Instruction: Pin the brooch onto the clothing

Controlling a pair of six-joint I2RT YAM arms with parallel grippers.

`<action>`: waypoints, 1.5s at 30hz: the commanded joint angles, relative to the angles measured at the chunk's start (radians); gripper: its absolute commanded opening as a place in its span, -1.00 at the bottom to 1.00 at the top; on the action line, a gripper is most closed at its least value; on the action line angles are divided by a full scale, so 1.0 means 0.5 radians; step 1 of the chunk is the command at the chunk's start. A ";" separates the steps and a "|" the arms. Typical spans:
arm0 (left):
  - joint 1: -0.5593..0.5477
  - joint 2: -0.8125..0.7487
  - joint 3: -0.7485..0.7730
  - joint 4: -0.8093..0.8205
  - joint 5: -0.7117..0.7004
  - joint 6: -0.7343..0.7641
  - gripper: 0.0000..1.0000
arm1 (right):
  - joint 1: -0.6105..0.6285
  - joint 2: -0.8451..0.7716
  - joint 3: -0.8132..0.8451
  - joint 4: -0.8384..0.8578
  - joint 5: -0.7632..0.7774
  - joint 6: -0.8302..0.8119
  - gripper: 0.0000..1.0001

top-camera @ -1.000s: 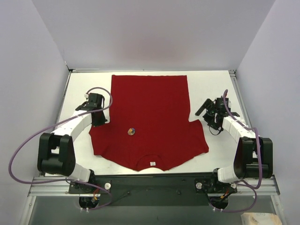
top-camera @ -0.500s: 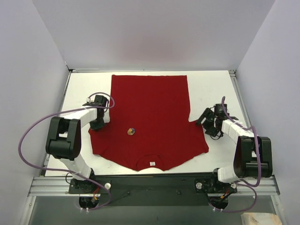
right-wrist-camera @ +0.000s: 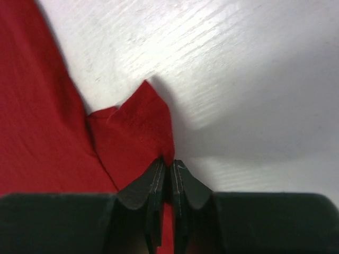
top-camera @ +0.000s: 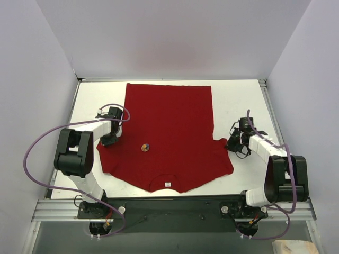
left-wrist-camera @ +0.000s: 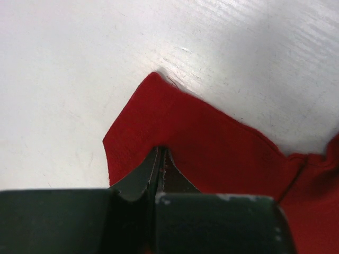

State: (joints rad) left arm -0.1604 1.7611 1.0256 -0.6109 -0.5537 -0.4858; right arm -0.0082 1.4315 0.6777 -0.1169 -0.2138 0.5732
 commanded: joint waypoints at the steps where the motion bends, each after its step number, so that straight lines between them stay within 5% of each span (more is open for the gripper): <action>1: -0.007 0.040 0.032 -0.018 -0.012 -0.001 -1.00 | 0.218 -0.206 0.145 -0.263 0.271 -0.088 -0.83; 6: -0.011 0.040 0.035 -0.014 -0.003 0.005 -1.00 | 0.553 -0.215 0.212 -0.364 0.213 -0.002 -0.78; 9: -0.011 0.052 0.038 -0.008 0.003 0.008 -1.00 | 0.737 -0.215 0.228 -0.267 0.002 0.004 -0.19; 10: -0.011 0.055 0.041 -0.011 0.006 0.011 -1.00 | 0.816 -0.227 0.228 -0.242 -0.035 0.007 0.17; 13: -0.014 0.055 0.041 -0.008 0.018 0.017 -1.00 | 0.900 -0.325 0.222 -0.153 -0.073 -0.066 0.56; 17: -0.011 0.052 0.041 0.007 0.037 0.024 -1.00 | 0.882 -0.488 0.200 -0.180 0.056 -0.109 0.66; 30: -0.014 0.064 0.041 0.016 0.070 0.036 -1.00 | 0.354 -0.504 -0.076 -0.426 0.250 0.044 0.33; 40: -0.020 0.043 0.029 0.028 0.067 0.045 -1.00 | 0.222 -0.531 -0.334 -0.407 0.326 0.161 0.12; 45: -0.017 0.052 0.032 0.032 0.080 0.048 -1.00 | 0.155 -0.452 -0.392 -0.349 0.210 0.148 -0.68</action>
State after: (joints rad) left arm -0.1650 1.7672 1.0302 -0.6117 -0.5533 -0.4583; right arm 0.0937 1.1873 0.5022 -0.2752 -0.0925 0.6319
